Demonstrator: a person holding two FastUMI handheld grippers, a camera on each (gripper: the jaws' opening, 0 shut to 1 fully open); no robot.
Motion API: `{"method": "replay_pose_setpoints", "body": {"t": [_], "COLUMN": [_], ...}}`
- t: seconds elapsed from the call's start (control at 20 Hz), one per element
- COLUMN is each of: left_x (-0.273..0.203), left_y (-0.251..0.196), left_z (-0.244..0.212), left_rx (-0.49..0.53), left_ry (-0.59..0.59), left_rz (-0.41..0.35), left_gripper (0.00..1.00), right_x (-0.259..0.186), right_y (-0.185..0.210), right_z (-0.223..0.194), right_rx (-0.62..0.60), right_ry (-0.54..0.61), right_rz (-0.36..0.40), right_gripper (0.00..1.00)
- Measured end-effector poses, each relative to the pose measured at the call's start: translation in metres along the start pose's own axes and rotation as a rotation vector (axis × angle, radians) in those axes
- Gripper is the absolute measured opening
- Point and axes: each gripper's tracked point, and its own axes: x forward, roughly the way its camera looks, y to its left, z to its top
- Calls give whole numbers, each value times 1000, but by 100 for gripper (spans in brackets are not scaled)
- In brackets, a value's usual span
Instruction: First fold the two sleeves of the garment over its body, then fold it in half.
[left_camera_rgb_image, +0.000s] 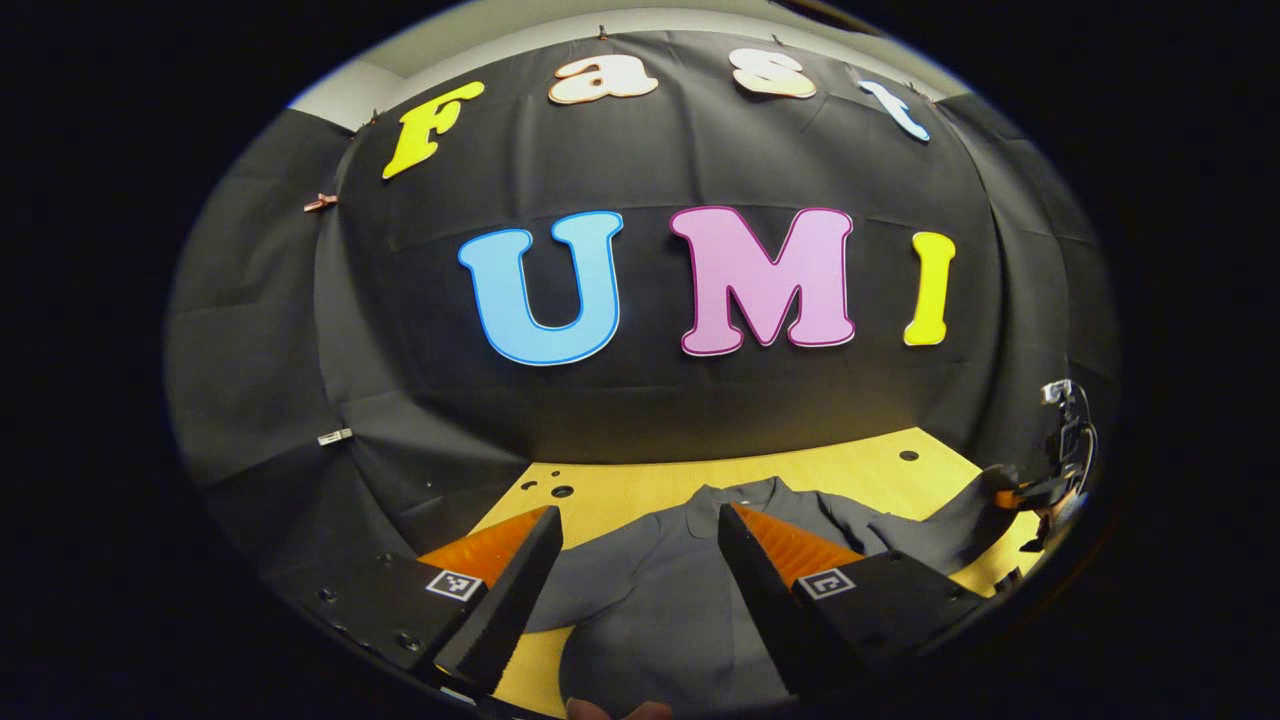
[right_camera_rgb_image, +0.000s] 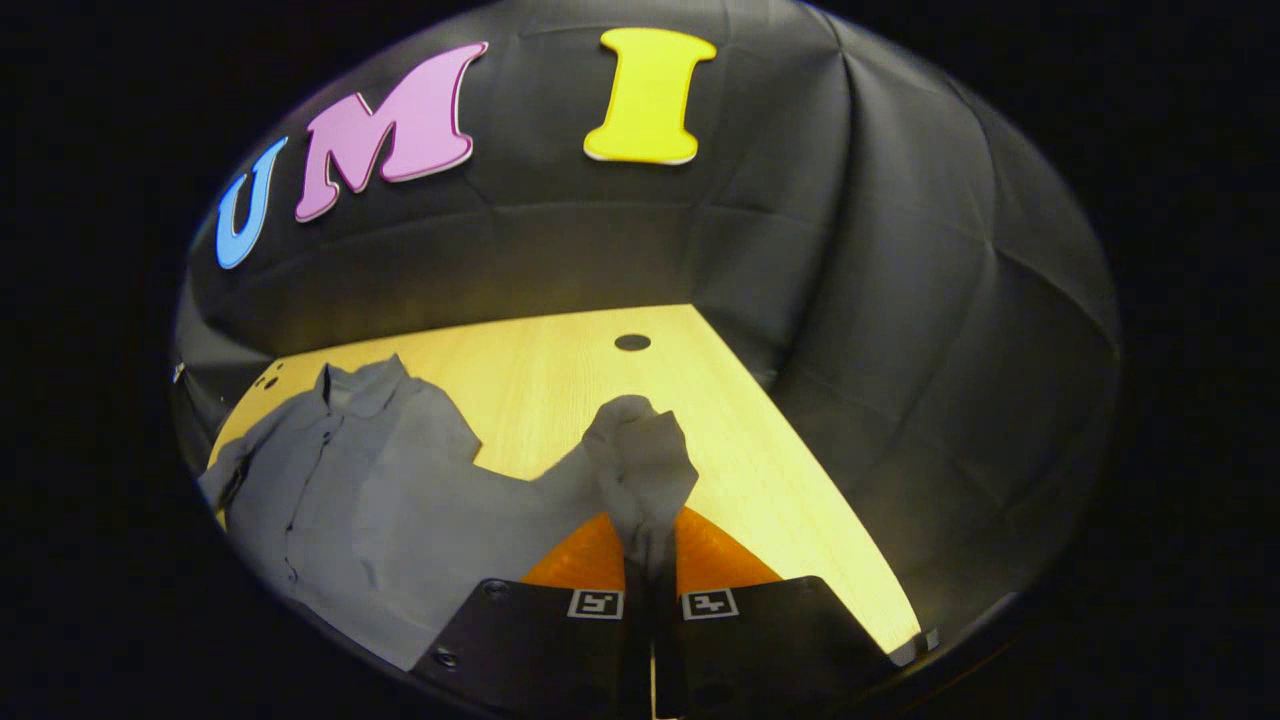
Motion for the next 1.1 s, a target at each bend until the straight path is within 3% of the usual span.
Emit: {"method": "replay_pose_setpoints", "body": {"t": [0.35,0.5,0.75,1.1], "left_x": [9,11,11,3], "left_y": [47,65,105,183], "left_z": [-7,-11,-23,-60], "left_rx": [1,-4,-20,-36], "left_ry": [-43,-56,-63,-30], "left_rz": [-63,-82,-79,4], "left_gripper": [99,98,98,98], "right_x": [-97,-126,-150,-153], "right_y": [43,84,176,331], "right_z": [51,74,100,103], "right_rx": [41,64,73,1], "right_ry": [-135,-191,-240,-251], "right_rz": [-47,-19,93,311], "right_gripper": [6,6,6,6]}}
